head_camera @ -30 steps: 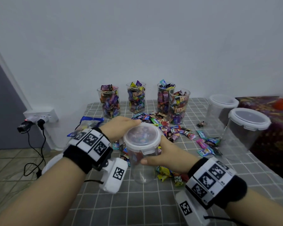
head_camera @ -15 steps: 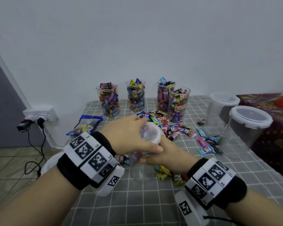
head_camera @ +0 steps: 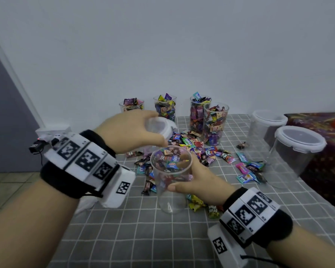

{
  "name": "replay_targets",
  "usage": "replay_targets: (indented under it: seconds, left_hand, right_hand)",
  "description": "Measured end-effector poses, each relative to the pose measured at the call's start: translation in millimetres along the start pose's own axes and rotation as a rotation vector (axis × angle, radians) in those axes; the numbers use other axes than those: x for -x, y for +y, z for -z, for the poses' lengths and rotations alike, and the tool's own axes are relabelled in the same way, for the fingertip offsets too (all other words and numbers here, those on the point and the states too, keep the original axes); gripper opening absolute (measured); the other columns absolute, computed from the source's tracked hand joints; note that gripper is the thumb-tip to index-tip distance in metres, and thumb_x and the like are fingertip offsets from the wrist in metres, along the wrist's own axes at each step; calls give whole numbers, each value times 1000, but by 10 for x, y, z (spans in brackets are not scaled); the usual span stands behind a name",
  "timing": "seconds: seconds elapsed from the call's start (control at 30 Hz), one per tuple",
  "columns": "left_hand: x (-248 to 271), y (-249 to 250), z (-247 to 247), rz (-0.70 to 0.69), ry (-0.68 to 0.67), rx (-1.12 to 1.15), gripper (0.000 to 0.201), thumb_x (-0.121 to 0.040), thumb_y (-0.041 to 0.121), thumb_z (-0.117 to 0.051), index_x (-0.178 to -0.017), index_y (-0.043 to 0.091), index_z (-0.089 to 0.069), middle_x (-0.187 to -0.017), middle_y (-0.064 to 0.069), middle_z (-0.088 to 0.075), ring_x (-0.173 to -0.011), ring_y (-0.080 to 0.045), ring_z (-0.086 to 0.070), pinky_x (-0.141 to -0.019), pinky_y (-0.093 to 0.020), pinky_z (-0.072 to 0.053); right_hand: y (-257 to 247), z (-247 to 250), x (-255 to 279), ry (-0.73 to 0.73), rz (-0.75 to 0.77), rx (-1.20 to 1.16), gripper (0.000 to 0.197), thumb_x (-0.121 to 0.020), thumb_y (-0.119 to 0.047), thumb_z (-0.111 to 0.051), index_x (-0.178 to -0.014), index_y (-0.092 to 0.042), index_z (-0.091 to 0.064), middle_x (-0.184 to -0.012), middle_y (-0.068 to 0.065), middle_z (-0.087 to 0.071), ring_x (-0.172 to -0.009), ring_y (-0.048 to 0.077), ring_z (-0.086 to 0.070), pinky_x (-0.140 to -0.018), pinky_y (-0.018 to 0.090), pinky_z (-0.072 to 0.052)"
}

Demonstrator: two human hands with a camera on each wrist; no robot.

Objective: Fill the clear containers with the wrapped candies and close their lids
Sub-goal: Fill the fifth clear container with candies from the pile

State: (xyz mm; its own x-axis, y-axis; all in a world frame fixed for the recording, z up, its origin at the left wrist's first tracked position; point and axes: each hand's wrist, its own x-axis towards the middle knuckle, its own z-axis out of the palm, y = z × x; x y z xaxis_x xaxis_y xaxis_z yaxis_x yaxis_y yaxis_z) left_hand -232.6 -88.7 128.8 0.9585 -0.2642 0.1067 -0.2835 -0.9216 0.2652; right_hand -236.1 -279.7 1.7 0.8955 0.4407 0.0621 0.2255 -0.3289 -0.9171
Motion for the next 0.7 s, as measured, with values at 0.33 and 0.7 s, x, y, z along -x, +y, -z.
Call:
replay_targets:
  seconds: [0.33, 0.7]
  left_hand:
    - [274, -1069, -222, 443, -312, -212, 94, -65, 64, -69, -143, 25, -34, -139, -3, -48, -122, -21, -48, -99, -30, -39]
    - [184, -1315, -739, 440, -473, -369, 93, -69, 65, -66, -145, 28, -27, -147, 1, -37, -130, -18, -41, -102, -32, -38]
  right_hand:
    - [-29, 5, 2, -23, -4, -6, 70, -71, -27, -82, -115, -47, -32, -118, -18, -53, -112, -2, -53, -104, 31, -43]
    - [-51, 15, 38, -13, -13, 27, 59, -75, -21, -79, -105, -44, -34, -105, -24, -50, -97, -17, -51, -83, 4, -40]
